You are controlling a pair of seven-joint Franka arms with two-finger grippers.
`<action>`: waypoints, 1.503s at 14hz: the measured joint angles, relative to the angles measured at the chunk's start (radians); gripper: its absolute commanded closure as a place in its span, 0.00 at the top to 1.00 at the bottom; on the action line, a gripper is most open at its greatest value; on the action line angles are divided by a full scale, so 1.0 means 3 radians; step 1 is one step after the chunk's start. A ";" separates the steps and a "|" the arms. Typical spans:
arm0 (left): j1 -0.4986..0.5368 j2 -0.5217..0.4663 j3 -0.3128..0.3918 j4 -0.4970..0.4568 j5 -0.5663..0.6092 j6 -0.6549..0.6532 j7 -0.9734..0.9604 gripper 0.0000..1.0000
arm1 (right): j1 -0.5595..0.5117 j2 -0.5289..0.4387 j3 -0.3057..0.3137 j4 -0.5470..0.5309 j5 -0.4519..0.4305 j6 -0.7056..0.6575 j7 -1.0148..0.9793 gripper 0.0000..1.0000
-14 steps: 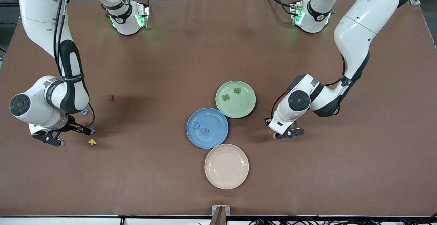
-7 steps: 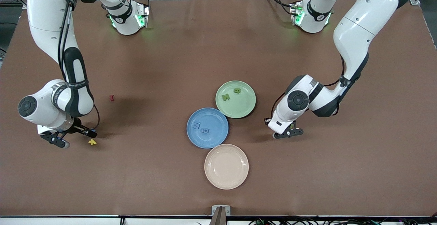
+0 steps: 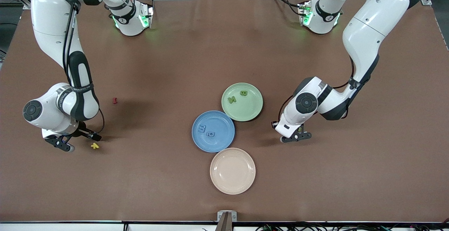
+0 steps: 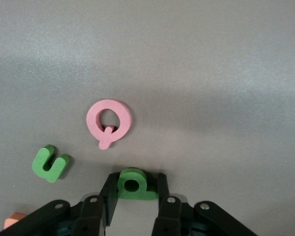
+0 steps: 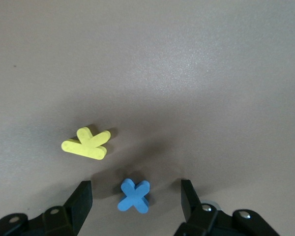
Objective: Sort letters by color into matching plates
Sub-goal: 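Grasp the blue X with the right gripper while the left gripper lifts green P, then drop the blue X on the blue plate while the left gripper drops green P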
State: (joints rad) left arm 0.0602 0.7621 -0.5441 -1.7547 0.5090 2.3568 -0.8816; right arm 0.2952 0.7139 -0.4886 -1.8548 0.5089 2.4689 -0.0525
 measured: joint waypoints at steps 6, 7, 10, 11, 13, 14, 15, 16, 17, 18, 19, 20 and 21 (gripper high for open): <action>-0.0010 -0.0031 -0.0402 0.0012 0.0000 -0.0387 -0.0395 0.28 | 0.0000 -0.0025 -0.0012 0.0002 0.0000 0.0000 0.0000 0.02; -0.0016 -0.0045 -0.0475 0.0012 0.0000 -0.0439 -0.0487 0.28 | 0.0000 -0.0025 -0.0012 0.0002 0.0000 0.0000 0.0000 0.01; -0.0078 -0.0054 -0.0616 0.0007 0.0000 -0.0490 -0.0731 0.28 | 0.0008 -0.0027 -0.0010 0.0006 0.0000 -0.0013 0.0004 0.00; -0.0138 -0.0054 -0.0621 0.0004 0.0000 -0.0492 -0.0810 0.28 | 0.0033 -0.0032 -0.0003 0.0016 0.0000 -0.0063 0.0038 0.00; -0.0261 -0.0054 -0.0620 -0.0010 0.0000 -0.0502 -0.0933 0.30 | 0.0180 -0.0061 0.0021 0.0049 0.0009 -0.0262 0.0362 0.00; -0.0305 -0.0054 -0.0619 -0.0018 0.0000 -0.0509 -0.0983 0.30 | 0.0318 -0.0093 0.0031 0.0067 0.0012 -0.0354 0.0646 0.00; -0.0338 -0.0054 -0.0619 -0.0027 0.0000 -0.0512 -0.1035 0.30 | 0.0476 -0.0124 0.0035 0.0099 0.0013 -0.0431 0.0955 0.00; -0.0365 -0.0054 -0.0618 -0.0036 0.0000 -0.0515 -0.1080 0.30 | 0.0643 -0.0157 0.0037 0.0159 0.0014 -0.0538 0.1293 0.00; -0.0381 -0.0053 -0.0618 -0.0046 0.0000 -0.0518 -0.1104 0.32 | 0.0795 -0.0187 0.0040 0.0260 0.0014 -0.0696 0.1647 0.00; -0.0389 -0.0052 -0.0618 -0.0055 0.0000 -0.0518 -0.1114 0.50 | 0.0929 -0.0206 0.0042 0.0399 0.0015 -0.0854 0.1990 0.00; -0.0389 -0.0053 -0.0617 -0.0063 0.0000 -0.0518 -0.1115 0.62 | 0.1059 -0.0220 0.0044 0.0559 0.0015 -0.0980 0.2335 0.00; -0.0387 -0.0052 -0.0616 -0.0067 0.0000 -0.0518 -0.1115 0.76 | 0.1184 -0.0230 0.0050 0.0709 0.0016 -0.1052 0.2674 0.00; -0.0386 -0.0052 -0.0616 -0.0069 0.0000 -0.0518 -0.1116 0.89 | 0.1299 -0.0233 0.0064 0.0839 0.0016 -0.1087 0.2997 0.00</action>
State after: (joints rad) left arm -0.0557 0.7464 -0.7289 -1.7755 0.5089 2.2012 -1.2162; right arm 0.6850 0.6440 -0.4692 -1.6030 0.5137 2.1429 0.8464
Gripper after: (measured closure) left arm 0.480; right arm 0.753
